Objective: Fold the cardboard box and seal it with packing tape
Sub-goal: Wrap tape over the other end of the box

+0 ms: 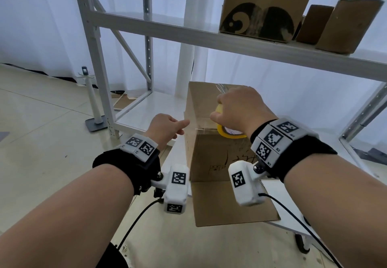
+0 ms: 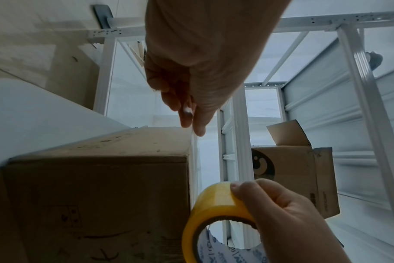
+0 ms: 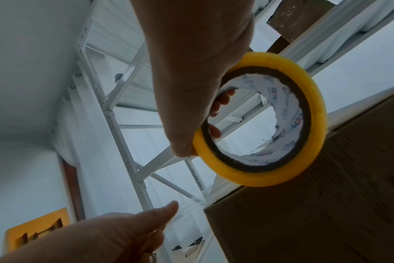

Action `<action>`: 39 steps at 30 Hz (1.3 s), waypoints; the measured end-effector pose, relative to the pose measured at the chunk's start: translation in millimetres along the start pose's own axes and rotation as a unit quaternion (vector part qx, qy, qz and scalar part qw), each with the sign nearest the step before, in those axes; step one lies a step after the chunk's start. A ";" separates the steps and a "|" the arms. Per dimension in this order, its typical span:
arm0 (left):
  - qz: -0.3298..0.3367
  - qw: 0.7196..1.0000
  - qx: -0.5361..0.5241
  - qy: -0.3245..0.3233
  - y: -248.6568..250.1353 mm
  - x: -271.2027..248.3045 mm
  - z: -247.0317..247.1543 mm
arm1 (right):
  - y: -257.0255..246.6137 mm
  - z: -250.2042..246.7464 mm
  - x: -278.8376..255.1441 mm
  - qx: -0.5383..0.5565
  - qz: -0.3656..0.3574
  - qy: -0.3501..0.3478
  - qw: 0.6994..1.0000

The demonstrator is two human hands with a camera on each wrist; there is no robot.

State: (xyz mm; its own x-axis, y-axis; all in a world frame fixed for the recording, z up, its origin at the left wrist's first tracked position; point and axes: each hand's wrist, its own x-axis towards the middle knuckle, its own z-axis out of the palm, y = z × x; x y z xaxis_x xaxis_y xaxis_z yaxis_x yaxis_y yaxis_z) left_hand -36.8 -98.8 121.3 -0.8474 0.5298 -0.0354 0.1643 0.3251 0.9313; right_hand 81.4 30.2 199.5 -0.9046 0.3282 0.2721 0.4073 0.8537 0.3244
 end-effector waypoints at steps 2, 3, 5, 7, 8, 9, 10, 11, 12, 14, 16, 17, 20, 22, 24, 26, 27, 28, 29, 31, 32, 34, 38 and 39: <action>-0.002 1.000 -0.002 0.002 -0.7 1.0 -0.8 | -6.5 -2.4 4.0 -0.029 -0.010 -0.007 0.999; -0.002 1.000 -0.004 0.005 -0.7 1.8 -1.4 | -9.8 -3.6 5.7 -0.038 -0.013 -0.010 0.999; -0.001 1.000 -0.011 0.012 0.2 3.9 -4.3 | -14.6 -6.1 9.1 -0.046 -0.019 -0.009 0.999; 0.000 1.000 -0.017 0.016 -0.6 6.9 -9.4 | -16.7 -7.2 12.5 -0.041 -0.018 -0.006 0.999; -0.001 1.000 -0.018 0.015 -1.6 8.1 -11.4 | -17.0 -7.0 13.7 -0.036 -0.015 -0.006 0.999; -0.004 1.000 -0.014 0.012 -3.3 8.8 -12.5 | -17.3 -6.5 14.4 -0.032 -0.012 -0.007 0.999; -0.006 1.000 -0.006 0.010 -5.3 9.0 -12.6 | -17.7 -5.8 14.8 -0.030 -0.009 -0.010 0.999; -0.007 1.000 0.005 0.009 -7.2 9.0 -12.0 | -18.1 -5.3 15.2 -0.030 -0.008 -0.012 0.999; -0.007 1.000 0.017 0.008 -8.6 9.5 -10.9 | -18.4 -5.1 15.9 -0.031 -0.008 -0.015 0.999; -0.005 1.000 0.026 0.011 -10.7 10.7 -9.2 | -19.3 -5.3 17.6 -0.032 -0.008 -0.023 0.999; -0.008 1.000 0.024 0.014 -11.2 11.8 -8.5 | -20.1 -5.6 18.5 -0.032 -0.004 -0.027 0.999; -0.011 1.000 0.023 0.013 -11.9 12.2 -8.5 | -20.8 -6.0 18.4 -0.035 -0.003 -0.030 0.999; -0.022 0.999 0.025 0.004 -15.0 13.6 -7.3 | -23.7 -7.1 16.8 -0.051 -0.005 -0.033 0.998; -0.027 0.999 0.029 -0.002 -17.1 14.9 -6.0 | -25.4 -8.3 16.7 -0.056 -0.004 -0.036 0.998; -0.029 0.999 0.034 -0.004 -19.1 15.9 -4.1 | -27.2 -8.8 17.3 -0.059 -0.004 -0.043 0.997; -0.033 0.999 0.041 -0.003 -20.7 14.4 -0.6 | -28.8 -8.4 18.0 -0.067 -0.003 -0.047 0.997; -0.034 0.998 0.048 -0.002 -21.7 13.6 1.8 | -29.5 -8.2 18.4 -0.071 -0.002 -0.047 0.996; -0.033 0.998 0.053 0.001 -22.6 12.6 4.5 | -30.3 -8.2 18.8 -0.074 -0.001 -0.047 0.996; -0.034 0.998 0.055 0.003 -23.6 12.0 7.4 | -30.7 -8.5 19.4 -0.075 0.000 -0.050 0.996; -0.037 0.998 0.052 0.001 -25.3 10.9 13.7 | -30.4 -8.0 21.5 -0.078 0.005 -0.059 0.995; -0.040 0.998 0.054 -0.003 -26.2 10.6 16.7 | -29.9 -8.1 22.2 -0.082 0.006 -0.064 0.995; -0.044 0.997 0.065 -0.013 -28.0 10.1 23.9 | -27.5 -6.0 23.0 -0.078 0.002 -0.061 0.995; -0.054 0.995 0.072 -0.047 -29.4 8.9 36.5 | -18.4 -3.7 18.0 0.065 -0.011 0.006 0.998; -0.053 0.995 0.072 -0.049 -29.8 9.7 37.9 | -14.9 -3.3 15.6 0.104 -0.008 0.028 0.994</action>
State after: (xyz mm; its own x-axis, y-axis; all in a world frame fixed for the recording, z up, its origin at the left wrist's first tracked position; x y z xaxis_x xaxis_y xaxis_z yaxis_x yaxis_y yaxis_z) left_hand -30.7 -73.7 79.4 -0.8115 0.5584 -0.1723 0.1540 0.4888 0.8587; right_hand 61.5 21.2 201.9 -0.8996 0.2965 0.3205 0.3536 0.9254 0.1364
